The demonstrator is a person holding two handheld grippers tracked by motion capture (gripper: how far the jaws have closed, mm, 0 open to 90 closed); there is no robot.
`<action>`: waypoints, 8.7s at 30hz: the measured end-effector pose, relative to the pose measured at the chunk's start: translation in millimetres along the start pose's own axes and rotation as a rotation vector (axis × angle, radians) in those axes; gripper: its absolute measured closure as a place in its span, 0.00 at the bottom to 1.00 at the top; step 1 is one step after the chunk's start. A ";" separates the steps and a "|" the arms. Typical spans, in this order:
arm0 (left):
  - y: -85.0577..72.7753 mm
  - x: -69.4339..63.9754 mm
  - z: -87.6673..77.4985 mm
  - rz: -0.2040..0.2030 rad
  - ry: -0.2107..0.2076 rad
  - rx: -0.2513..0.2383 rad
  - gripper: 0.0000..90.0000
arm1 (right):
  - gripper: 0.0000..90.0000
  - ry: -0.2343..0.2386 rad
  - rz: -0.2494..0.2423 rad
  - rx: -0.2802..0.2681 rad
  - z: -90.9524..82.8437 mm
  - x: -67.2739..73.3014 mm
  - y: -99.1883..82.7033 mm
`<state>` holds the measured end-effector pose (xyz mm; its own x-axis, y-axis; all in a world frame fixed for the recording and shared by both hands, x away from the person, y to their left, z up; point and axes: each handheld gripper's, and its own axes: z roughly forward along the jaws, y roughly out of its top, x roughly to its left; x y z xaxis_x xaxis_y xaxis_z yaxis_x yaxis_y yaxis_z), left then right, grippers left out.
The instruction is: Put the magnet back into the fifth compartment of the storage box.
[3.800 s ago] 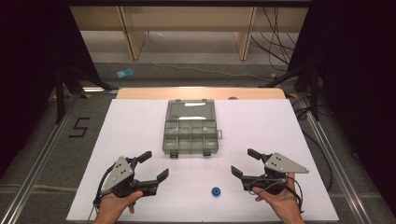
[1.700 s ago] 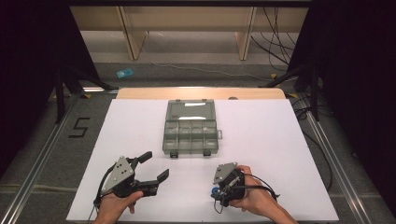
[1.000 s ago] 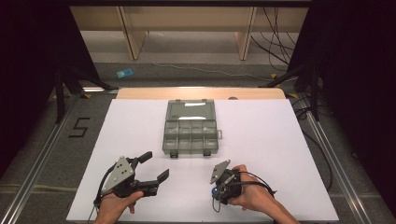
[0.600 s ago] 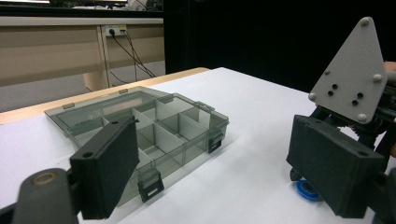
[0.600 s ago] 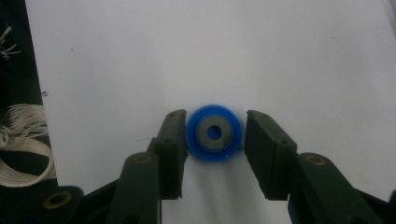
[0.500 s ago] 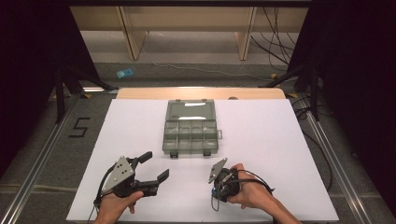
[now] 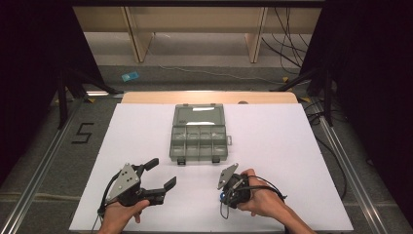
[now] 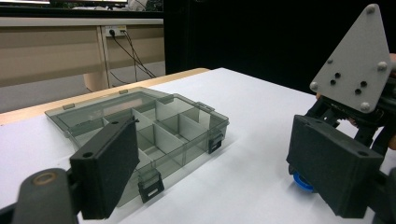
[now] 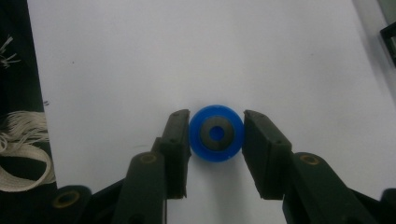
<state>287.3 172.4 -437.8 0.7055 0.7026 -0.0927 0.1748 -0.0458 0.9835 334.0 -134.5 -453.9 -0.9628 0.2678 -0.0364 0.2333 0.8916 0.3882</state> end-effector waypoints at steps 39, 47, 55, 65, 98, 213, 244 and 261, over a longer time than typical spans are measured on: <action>-0.3 0.1 0.2 0.000 0.000 0.002 0.18 | 0.69 -0.068 -0.047 -0.126 -3.3 -18.5 33.2; -0.3 0.2 0.1 0.000 0.000 0.001 0.18 | 0.69 -0.075 -0.053 -0.146 -1.0 -23.8 44.9; -0.1 0.2 0.0 -0.001 -0.001 0.000 0.18 | 0.69 -0.070 -0.052 -0.171 -2.5 -29.2 52.2; -0.2 0.4 0.1 0.000 -0.001 0.001 0.18 | 0.69 -0.084 -0.054 -0.190 -3.3 -34.9 62.5; -0.2 -0.6 0.1 -0.003 -0.003 -0.001 0.18 | 0.69 -0.110 -0.065 -0.265 2.6 -56.7 103.9; 0.1 0.3 -0.8 -0.002 -0.004 -0.004 0.18 | 0.40 -0.107 0.000 -0.173 26.4 -97.2 168.9; 0.2 0.1 -1.0 -0.005 -0.003 -0.005 0.18 | 0.35 -0.094 0.029 -0.344 -3.5 -67.2 125.6; -0.1 -1.8 -1.3 -0.021 -0.013 0.001 0.18 | 0.34 -0.096 0.081 -0.425 -15.3 -68.3 106.8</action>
<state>285.2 172.0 -437.5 0.7105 0.6941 -0.1156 0.1903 -0.0314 0.9812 422.6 -63.2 -395.9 -0.9219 0.3813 -0.0683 0.2112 0.6425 0.7366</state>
